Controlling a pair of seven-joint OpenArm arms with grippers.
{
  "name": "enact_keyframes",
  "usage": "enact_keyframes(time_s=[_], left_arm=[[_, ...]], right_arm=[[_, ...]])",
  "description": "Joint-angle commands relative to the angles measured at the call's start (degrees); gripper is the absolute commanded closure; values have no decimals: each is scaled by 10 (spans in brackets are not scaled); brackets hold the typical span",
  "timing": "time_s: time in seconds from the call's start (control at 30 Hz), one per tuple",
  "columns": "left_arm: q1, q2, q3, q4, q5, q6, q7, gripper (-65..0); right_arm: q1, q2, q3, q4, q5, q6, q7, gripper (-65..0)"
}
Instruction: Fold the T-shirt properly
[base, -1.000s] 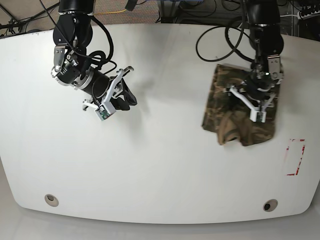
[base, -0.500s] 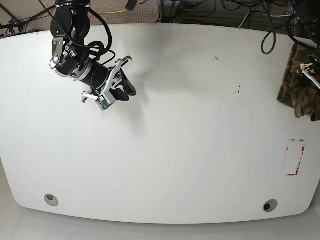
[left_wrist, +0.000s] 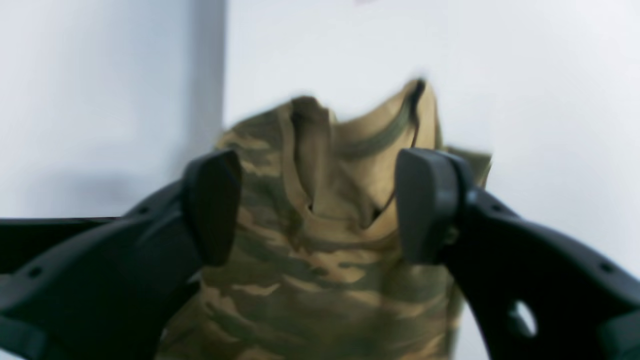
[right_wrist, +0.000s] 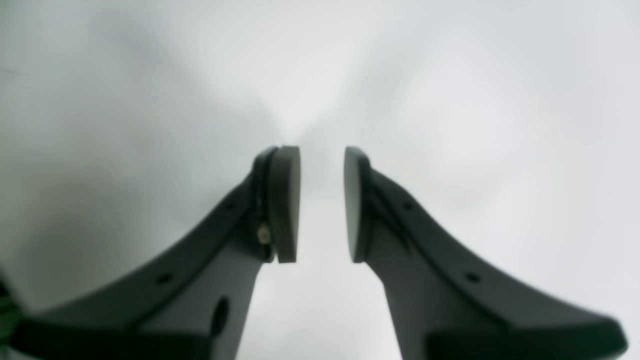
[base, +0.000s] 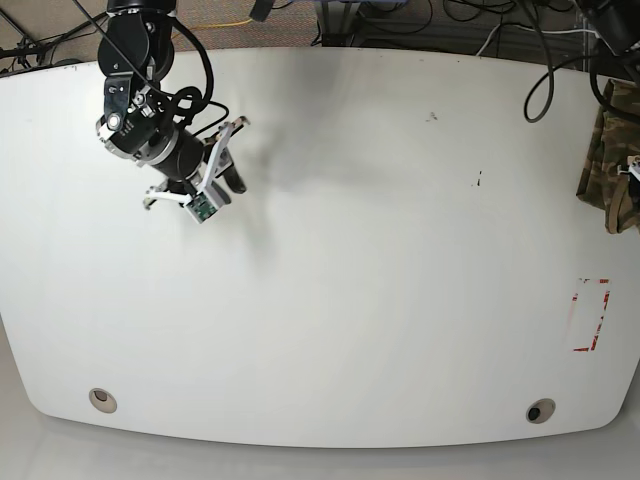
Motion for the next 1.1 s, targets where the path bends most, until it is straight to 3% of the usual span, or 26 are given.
enact_keyframes(time_s=[0.0, 0.17, 0.37, 0.6, 0.7, 0.87, 1.07], left_arm=[[-2, 25, 1, 44, -3, -1, -31, -386], [22, 93, 35, 100, 14, 15, -94, -386], [54, 138, 114, 93, 56, 122, -184, -386], [133, 181, 185, 81, 61, 169, -309, -386], [167, 188, 229, 77, 61, 182, -342, -386], [245, 196, 268, 96, 58, 198, -355, -385], [372, 239, 271, 176, 59, 194, -348, -385]], right_arm=[[4, 1, 2, 11, -51, 0, 76, -138], [-20, 2, 20, -26, -145, 0, 234, -140], [-36, -21, 127, -128, -158, 0, 419, -144], [-89, -29, 211, -164, -160, 0, 466, -141], [-116, -42, 248, -164, -133, 0, 478, -141], [-193, -46, 272, -163, -90, 0, 483, -140], [-298, -45, 272, -163, -30, 0, 484, -138]])
